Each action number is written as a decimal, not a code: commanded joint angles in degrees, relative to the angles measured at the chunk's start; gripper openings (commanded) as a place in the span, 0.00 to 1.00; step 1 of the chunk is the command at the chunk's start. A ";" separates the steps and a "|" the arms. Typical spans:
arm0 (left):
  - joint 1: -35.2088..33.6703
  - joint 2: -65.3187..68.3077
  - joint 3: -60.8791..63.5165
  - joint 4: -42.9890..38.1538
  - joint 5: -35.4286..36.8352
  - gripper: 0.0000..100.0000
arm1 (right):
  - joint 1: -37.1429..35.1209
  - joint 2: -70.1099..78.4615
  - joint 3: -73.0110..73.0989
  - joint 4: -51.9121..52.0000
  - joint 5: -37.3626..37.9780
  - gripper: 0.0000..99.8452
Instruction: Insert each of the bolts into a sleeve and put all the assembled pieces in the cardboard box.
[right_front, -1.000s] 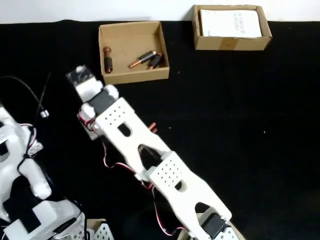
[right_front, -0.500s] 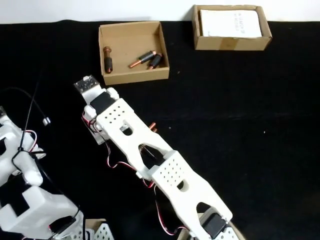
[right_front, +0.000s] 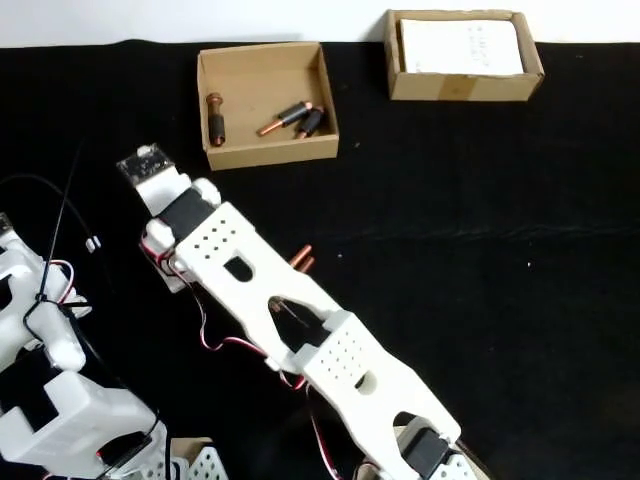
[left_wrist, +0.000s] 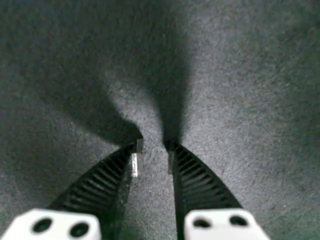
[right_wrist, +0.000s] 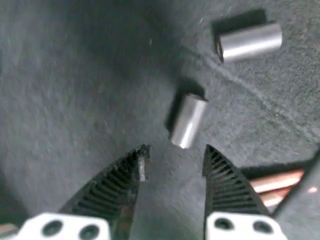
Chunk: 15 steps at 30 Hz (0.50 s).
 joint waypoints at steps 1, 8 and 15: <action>-0.40 -0.22 -1.89 0.26 -0.26 0.10 | 0.48 -4.35 0.31 -4.09 -6.33 0.16; -0.40 -0.22 -1.89 0.26 -0.26 0.10 | 2.59 3.65 -0.31 -5.85 -9.32 0.16; -0.40 -0.22 -1.89 0.26 -0.26 0.10 | 3.65 8.84 -0.31 -5.85 -9.41 0.16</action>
